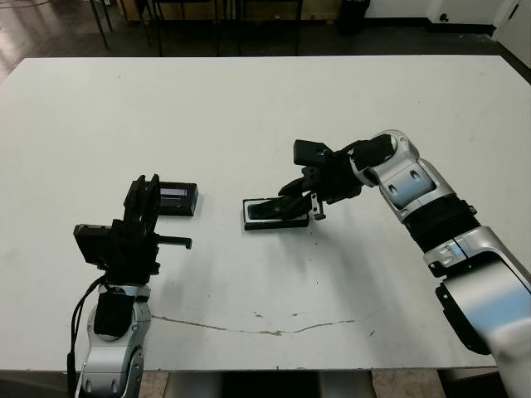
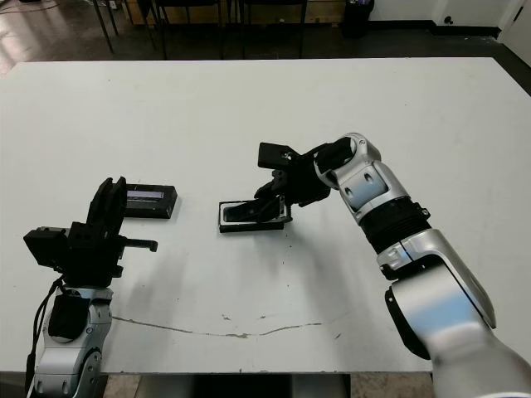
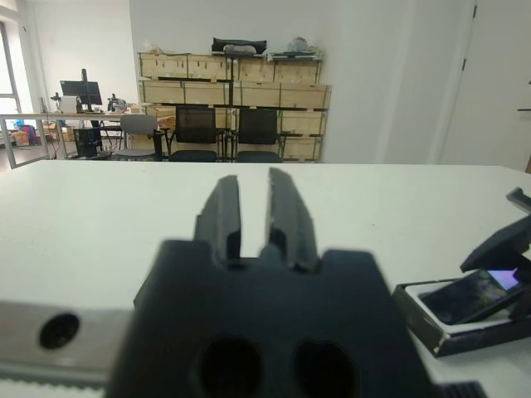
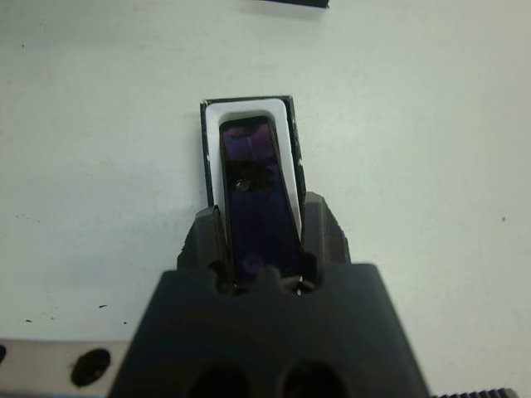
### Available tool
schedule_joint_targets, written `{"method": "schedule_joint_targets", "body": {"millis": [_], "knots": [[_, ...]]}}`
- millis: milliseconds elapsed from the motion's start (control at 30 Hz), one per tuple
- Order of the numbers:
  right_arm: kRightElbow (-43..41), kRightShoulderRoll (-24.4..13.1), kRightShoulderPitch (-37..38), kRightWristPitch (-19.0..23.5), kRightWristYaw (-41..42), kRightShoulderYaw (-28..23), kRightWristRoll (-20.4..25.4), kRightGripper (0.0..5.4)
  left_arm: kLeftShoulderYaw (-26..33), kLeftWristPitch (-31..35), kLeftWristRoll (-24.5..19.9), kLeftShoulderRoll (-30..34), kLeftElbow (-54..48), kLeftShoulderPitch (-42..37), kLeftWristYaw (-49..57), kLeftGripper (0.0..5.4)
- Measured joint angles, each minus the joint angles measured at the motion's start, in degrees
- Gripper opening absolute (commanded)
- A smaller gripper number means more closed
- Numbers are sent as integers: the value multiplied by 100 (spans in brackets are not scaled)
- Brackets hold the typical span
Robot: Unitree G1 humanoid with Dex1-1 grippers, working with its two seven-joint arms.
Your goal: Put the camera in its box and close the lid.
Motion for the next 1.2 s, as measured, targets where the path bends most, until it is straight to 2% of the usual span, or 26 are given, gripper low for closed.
{"method": "schedule_joint_targets", "body": {"millis": [533, 667, 833, 1000, 1200], "knots": [[-85, 54, 105, -49, -275, -4, -35, 22, 14, -99, 6, -6, 40, 3, -1, 0], [-427, -32, 287, 22, -418, -36, -83, 101, 9, -98, 2, -7, 43, 3, -1, 0], [-970, -153, 678, -325, -731, -175, -50, 206, 10, -103, 0, -6, 89, 1, -3, 0], [-1213, -465, 773, -748, -784, -416, 53, 315, 18, -101, -7, -6, 100, 0, -3, 0], [-1440, -645, 777, -621, -781, -687, 278, 448, 22, -100, -8, -4, 108, -6, -23, 0]]}}
